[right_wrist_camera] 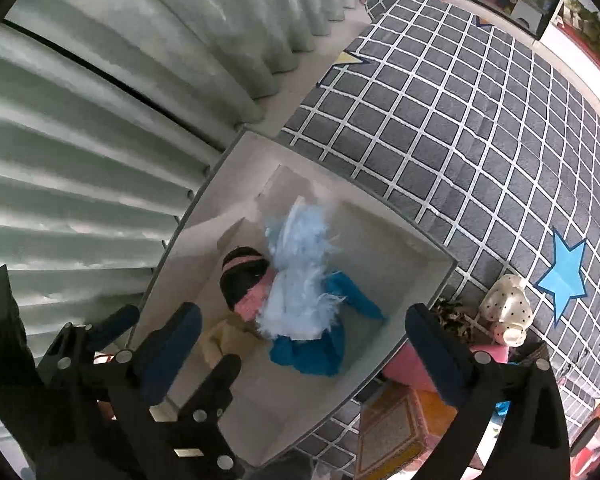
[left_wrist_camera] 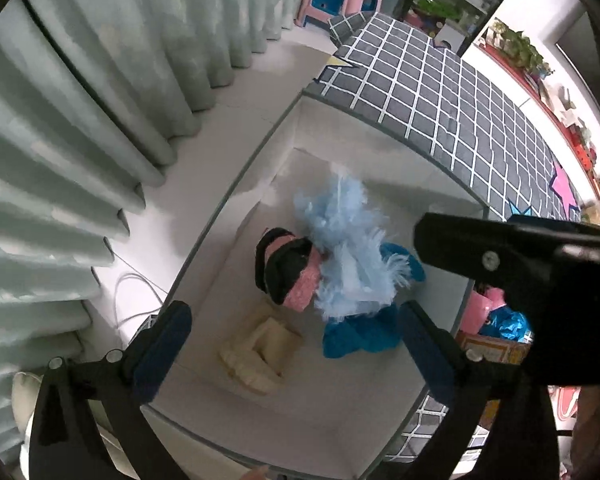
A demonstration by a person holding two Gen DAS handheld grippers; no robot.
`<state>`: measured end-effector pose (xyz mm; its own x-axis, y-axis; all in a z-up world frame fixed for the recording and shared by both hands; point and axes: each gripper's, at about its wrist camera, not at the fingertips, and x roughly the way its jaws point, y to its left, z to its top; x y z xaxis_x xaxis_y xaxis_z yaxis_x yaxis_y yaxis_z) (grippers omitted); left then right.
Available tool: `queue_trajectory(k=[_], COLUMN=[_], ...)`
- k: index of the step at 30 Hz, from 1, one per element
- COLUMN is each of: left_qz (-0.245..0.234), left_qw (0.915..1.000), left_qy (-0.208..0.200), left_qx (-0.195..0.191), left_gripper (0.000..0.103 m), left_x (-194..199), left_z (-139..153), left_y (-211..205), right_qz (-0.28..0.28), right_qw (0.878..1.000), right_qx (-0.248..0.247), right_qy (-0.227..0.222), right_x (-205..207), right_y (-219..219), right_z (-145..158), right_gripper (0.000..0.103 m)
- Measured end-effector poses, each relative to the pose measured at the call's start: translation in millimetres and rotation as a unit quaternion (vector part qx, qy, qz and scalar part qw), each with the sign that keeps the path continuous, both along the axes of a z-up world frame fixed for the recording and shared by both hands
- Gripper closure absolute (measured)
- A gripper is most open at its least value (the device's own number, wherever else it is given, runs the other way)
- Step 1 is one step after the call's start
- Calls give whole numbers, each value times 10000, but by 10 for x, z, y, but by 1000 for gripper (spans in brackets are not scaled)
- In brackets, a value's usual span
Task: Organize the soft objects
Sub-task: 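Open left tool to drop the knit ball while right tool drops fluffy toy, then move both tools back toward the pile of soft items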
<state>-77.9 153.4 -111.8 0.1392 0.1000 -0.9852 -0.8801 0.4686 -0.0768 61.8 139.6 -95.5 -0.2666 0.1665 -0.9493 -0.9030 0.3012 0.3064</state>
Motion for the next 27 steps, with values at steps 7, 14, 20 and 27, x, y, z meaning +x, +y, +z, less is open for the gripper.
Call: queue_trajectory(k=[7,14,20,27], left_qz=[-281,-723,-1192,-1641], left_qw=[9996,9970,9923,9844], left_qy=[-89,-269,-238,-131], left_qx=[23,-85,-235,-618], left_gripper=[0,0,0,0], left_x=[176,518,943,1447], left_z=[166,321,376,329], left_y=[-53,-208,-401,-599], right_qz=[-408,-946,-1619,-2156], right_qw=[9989,9955,9864,9729], right_qx=[19,-43,-273,-811], right_qy=[226,78,22,180], right_x=[305,908,1462,1826], right_y=[-191,-677,-1214,-1792], right_z=[103,171,-6,-505], right_gripper=[0,0,1,1])
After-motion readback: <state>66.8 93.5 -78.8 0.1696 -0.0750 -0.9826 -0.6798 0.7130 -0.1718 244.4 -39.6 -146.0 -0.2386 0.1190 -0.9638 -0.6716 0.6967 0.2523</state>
